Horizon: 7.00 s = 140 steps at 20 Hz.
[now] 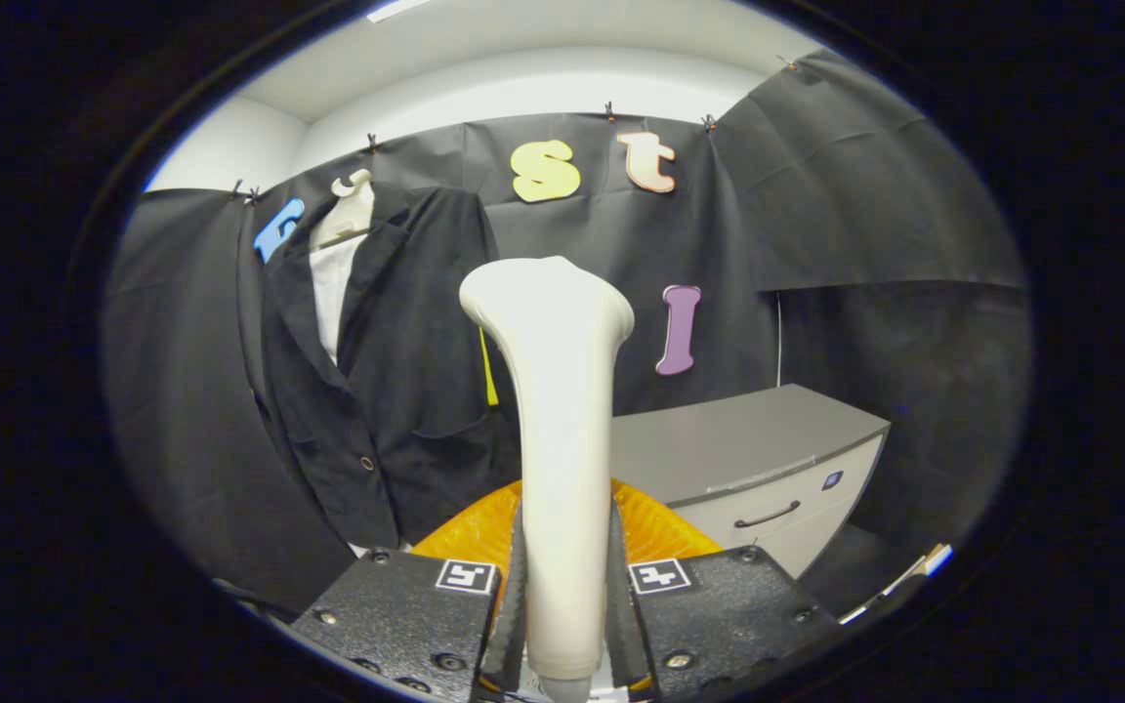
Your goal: Iron the clothes twice with a garment steamer, once on the left side and once on the right side.
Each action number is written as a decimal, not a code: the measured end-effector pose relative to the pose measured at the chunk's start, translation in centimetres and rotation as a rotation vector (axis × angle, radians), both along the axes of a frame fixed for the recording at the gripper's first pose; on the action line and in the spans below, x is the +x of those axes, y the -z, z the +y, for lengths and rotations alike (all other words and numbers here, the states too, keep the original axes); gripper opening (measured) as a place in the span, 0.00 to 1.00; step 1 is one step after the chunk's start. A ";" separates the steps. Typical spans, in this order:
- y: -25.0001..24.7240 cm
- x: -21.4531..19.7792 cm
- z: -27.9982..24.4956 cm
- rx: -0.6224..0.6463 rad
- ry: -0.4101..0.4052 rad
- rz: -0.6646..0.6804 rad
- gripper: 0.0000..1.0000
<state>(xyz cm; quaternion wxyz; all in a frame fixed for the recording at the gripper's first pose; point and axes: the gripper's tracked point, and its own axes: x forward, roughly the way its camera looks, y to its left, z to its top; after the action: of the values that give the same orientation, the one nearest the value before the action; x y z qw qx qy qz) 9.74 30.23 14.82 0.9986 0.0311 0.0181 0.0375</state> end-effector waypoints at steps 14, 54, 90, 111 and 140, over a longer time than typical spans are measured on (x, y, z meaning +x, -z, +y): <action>-7.8 2.2 7.0 -0.032 -0.061 -0.238 0.36; -10.3 14.5 17.2 -0.209 -0.051 -0.349 0.36; 10.6 9.8 15.6 -0.268 0.009 0.036 0.36; 22.4 5.4 15.3 -0.405 -0.068 0.256 0.36; 2.2 1.4 23.5 -0.265 -0.347 -0.203 0.36</action>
<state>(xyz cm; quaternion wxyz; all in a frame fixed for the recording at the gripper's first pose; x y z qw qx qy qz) 11.17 53.71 12.64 0.9693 -0.1077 -0.0723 0.2089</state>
